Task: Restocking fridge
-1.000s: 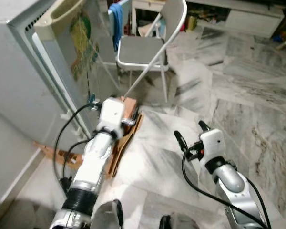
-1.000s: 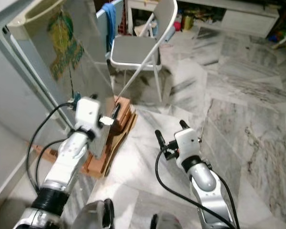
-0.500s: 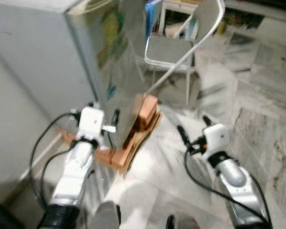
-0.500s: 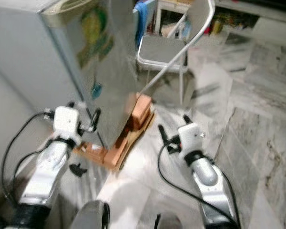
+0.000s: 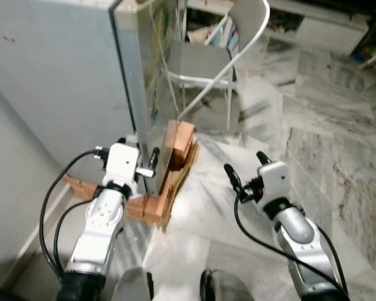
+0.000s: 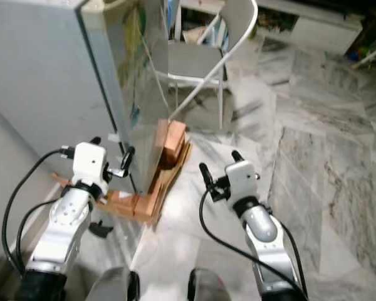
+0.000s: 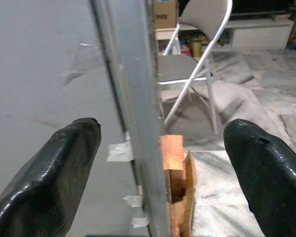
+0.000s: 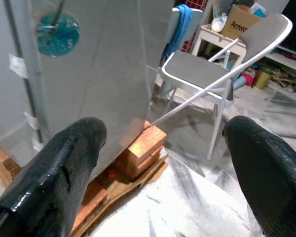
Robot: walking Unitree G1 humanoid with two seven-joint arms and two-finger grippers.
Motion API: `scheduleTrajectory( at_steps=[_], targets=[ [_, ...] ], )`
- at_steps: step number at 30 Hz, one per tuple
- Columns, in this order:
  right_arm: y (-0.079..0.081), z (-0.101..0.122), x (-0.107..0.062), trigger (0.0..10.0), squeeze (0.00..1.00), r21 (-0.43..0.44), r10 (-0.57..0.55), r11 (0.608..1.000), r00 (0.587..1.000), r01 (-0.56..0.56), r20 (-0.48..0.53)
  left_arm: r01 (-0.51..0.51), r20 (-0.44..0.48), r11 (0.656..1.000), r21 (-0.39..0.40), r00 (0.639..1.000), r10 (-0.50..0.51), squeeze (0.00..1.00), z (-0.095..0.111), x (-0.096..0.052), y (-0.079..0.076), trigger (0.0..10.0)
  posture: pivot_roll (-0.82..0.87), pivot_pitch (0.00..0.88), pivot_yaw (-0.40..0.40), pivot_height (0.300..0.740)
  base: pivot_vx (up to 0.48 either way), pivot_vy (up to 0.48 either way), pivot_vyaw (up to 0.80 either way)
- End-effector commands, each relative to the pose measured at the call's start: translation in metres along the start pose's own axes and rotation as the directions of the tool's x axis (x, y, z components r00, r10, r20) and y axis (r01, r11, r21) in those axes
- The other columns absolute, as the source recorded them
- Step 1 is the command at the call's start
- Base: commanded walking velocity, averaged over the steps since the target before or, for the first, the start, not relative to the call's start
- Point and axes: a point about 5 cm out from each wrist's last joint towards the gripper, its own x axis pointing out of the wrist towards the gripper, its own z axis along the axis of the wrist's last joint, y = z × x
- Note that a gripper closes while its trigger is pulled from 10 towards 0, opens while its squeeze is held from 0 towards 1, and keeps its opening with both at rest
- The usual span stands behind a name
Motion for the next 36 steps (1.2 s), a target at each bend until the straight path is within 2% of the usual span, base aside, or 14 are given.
scheduleTrajectory(
  at_steps=[1,7,13,18,22,23,24,26,28,29,30,32,36],
  targets=[
    [-0.005,-0.001,-0.002,10.0,0.0,0.003,-0.018,1.0,1.0,0.018,-0.013,0.022,0.007,1.0,0.005,1.0,-0.022,0.0,0.002,0.004,-0.004,10.0,0.08,0.114,-0.041,0.74,0.0,0.0,-0.8],
    [-0.004,0.0,-0.002,10.0,0.0,-0.004,-0.019,1.0,1.0,0.019,-0.004,0.033,0.039,0.999,0.005,0.999,-0.033,0.0,0.01,0.014,-0.001,10.0,0.07,0.107,-0.036,0.74,0.151,0.0,-0.71],
    [-0.006,-0.001,-0.003,10.0,0.0,-0.005,-0.024,1.0,1.0,0.024,-0.005,0.039,0.041,0.999,0.001,0.998,-0.039,0.0,0.009,0.014,-0.003,10.0,0.06,0.103,-0.038,0.74,0.374,0.0,-0.38],
    [-0.006,-0.001,-0.002,10.0,0.0,-0.013,-0.017,1.0,1.0,0.017,-0.005,-0.001,0.032,1.0,-0.008,0.999,0.002,0.0,0.006,0.01,-0.001,10.0,0.06,0.1,-0.04,0.74,0.0,0.0,0.0],
    [-0.006,0.0,-0.002,10.0,0.0,-0.014,-0.015,1.0,1.0,0.015,-0.006,-0.079,0.02,0.997,-0.013,0.997,0.079,0.0,0.003,0.003,0.009,10.0,0.06,0.106,-0.04,0.74,0.0,0.0,0.0],
    [-0.006,-0.001,-0.002,10.0,0.0,-0.014,-0.015,1.0,1.0,0.014,-0.008,-0.125,0.011,0.992,-0.015,0.992,0.125,0.0,0.0,0.001,0.015,10.0,0.06,0.108,-0.041,0.74,0.0,0.0,0.0],
    [-0.006,-0.001,-0.002,10.0,0.0,-0.014,-0.015,1.0,1.0,0.014,-0.008,-0.125,0.011,0.992,-0.015,0.992,0.125,0.0,0.0,0.001,0.015,10.0,0.06,0.108,-0.041,0.74,0.0,0.0,0.0],
    [-0.006,-0.001,-0.003,10.0,0.0,-0.014,-0.013,1.0,1.0,0.013,-0.01,-0.215,-0.01,0.976,-0.019,0.977,0.215,0.0,-0.004,-0.001,0.028,10.0,0.05,0.112,-0.044,0.74,0.0,0.0,0.0],
    [-0.006,-0.001,-0.003,10.0,0.0,-0.015,-0.013,1.0,1.0,0.013,-0.01,-0.233,-0.016,0.972,-0.023,0.972,0.233,0.0,-0.005,0.0,0.031,10.0,0.05,0.114,-0.046,0.74,0.0,0.0,0.0],
    [-0.007,-0.001,-0.004,10.0,0.0,-0.015,-0.012,1.0,1.0,0.012,-0.01,-0.251,-0.018,0.968,-0.02,0.968,0.25,0.0,-0.005,0.003,0.037,10.0,0.05,0.115,-0.046,0.74,0.0,0.0,0.0],
    [-0.007,-0.001,-0.004,10.0,0.0,-0.015,-0.012,1.0,1.0,0.012,-0.01,-0.251,-0.018,0.968,-0.02,0.968,0.25,0.0,-0.005,0.003,0.037,10.0,0.05,0.115,-0.046,0.74,0.0,0.0,0.0],
    [-0.007,0.0,-0.005,10.0,0.0,-0.017,-0.01,1.0,1.0,0.01,-0.011,-0.259,-0.012,0.965,-0.022,0.966,0.259,0.0,-0.002,0.012,0.044,10.0,0.04,0.12,-0.051,0.74,0.0,0.0,0.0],
    [-0.007,0.0,-0.005,10.0,0.0,-0.018,-0.008,1.0,1.0,0.008,-0.012,-0.258,-0.009,0.966,-0.024,0.966,0.258,0.0,0.0,0.02,0.047,10.0,0.04,0.121,-0.052,0.74,0.0,0.0,0.0]
  ],
)
